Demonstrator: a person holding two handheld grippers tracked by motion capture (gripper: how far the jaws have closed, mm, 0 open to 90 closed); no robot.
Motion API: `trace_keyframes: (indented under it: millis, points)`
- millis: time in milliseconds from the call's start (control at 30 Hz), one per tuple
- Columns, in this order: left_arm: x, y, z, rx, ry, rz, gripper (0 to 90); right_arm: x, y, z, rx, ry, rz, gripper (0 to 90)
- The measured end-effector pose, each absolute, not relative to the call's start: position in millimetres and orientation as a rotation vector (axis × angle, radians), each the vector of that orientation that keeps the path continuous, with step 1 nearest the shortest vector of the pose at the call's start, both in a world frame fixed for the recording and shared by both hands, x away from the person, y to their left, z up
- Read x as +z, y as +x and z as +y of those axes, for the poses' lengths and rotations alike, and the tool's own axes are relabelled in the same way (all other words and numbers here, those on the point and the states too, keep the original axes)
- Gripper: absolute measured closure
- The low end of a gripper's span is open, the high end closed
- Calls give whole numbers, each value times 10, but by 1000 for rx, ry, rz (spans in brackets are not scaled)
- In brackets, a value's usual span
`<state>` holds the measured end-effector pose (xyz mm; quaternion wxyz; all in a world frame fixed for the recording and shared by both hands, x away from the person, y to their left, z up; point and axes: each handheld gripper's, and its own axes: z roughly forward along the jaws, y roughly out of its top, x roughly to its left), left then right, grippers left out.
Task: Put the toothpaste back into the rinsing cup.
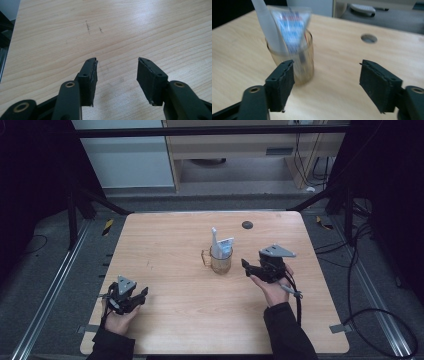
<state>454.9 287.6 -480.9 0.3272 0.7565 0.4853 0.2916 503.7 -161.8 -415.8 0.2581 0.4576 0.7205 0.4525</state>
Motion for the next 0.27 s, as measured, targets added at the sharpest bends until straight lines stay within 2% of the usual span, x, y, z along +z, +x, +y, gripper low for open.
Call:
trace_keyframes:
  millis: [67,267]
  points:
    - [-4817,4554,2877,755,1980,1278,488,-4258,4952,-1771,1207,1252,1973,231]
    - [-4837,4575,2887,736,1986,1294,463,-4562,4751,-2114,1186,1282,2003,196]
